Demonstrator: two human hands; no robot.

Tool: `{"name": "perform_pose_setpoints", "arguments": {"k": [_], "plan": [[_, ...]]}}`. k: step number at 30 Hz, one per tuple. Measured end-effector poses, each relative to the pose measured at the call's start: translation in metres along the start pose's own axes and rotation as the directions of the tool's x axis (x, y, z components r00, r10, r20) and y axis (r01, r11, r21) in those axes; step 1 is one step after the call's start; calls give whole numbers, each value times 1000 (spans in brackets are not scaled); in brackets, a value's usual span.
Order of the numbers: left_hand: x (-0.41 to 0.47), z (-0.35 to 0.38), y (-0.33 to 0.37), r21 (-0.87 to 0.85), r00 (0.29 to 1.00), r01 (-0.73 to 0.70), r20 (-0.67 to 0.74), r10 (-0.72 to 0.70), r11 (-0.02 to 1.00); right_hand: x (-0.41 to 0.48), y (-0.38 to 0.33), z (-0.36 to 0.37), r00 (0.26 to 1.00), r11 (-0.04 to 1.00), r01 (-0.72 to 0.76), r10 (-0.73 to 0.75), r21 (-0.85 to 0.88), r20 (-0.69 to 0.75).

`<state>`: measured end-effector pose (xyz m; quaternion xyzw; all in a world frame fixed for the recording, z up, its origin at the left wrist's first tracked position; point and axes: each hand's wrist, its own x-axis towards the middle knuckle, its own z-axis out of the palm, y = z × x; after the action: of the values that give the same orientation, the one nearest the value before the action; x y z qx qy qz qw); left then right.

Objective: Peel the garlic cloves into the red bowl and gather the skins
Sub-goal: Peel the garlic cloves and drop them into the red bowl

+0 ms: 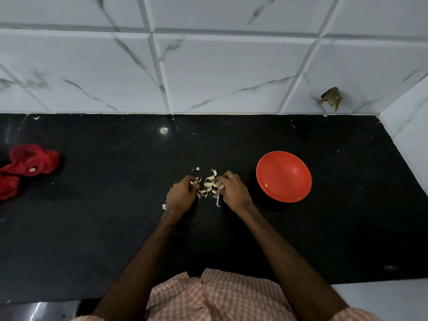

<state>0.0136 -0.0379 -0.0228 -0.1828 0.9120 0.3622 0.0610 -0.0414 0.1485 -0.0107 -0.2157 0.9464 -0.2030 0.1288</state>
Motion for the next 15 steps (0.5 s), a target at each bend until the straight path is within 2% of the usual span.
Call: {"name": "perform_pose_setpoints", "arguments": {"k": [3,9,12,15], "plan": [[-2,0,2,94,1000,-10,24,7,996,4,0,3,1000,1000,10,-10,6,-13],[-7,0,15,74,997,-57,-52,61,996,5,2,3,998,995,10,-3,97,-68],[-7,0,19,-27,993,-81,-92,79,996,6,3,3,985,971,-23,63,238,-163],[-3,3,23,-200,992,-127,-35,123,971,9,0,-2,958,871,-79,200,485,-204]]}}
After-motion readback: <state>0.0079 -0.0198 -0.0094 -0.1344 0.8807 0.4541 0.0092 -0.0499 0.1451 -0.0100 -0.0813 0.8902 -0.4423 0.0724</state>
